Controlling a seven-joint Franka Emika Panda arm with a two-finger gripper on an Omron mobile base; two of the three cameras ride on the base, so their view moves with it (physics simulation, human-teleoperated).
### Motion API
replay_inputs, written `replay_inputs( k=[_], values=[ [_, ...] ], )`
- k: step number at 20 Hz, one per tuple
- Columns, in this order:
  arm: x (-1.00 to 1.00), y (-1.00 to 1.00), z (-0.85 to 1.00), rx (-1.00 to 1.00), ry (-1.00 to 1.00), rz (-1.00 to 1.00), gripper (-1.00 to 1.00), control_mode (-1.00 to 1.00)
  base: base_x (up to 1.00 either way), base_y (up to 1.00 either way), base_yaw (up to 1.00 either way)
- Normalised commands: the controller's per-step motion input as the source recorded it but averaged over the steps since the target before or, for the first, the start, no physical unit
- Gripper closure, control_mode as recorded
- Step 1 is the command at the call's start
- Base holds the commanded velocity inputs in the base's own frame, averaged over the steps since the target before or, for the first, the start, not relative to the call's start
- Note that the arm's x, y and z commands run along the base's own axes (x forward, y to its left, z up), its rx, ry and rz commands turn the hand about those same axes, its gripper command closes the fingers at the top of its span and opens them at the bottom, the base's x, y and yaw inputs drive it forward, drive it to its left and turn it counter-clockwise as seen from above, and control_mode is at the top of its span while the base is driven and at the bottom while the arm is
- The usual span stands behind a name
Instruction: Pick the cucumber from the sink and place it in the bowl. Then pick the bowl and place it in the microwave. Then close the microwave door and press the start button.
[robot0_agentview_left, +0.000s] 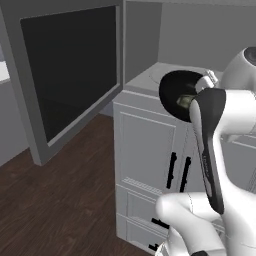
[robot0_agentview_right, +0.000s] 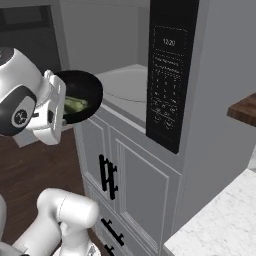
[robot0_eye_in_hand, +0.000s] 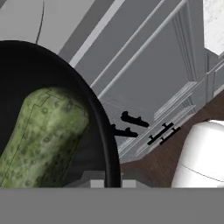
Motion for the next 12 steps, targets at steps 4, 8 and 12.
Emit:
replay_inputs(
  k=[4, 8, 12],
  values=[
    [0.27, -0.19, 0.36, 0.00, -0.13, -0.07, 1.00, -1.00, 0.00, 0.00, 0.00],
    [0.36, -0.27, 0.33, 0.00, -0.01, -0.22, 1.00, -1.00, 0.00, 0.00, 0.00],
    [0.61, -0.14, 0.21, 0.00, 0.00, -0.26, 1.00, -1.00, 0.00, 0.00, 0.00]
  ],
)
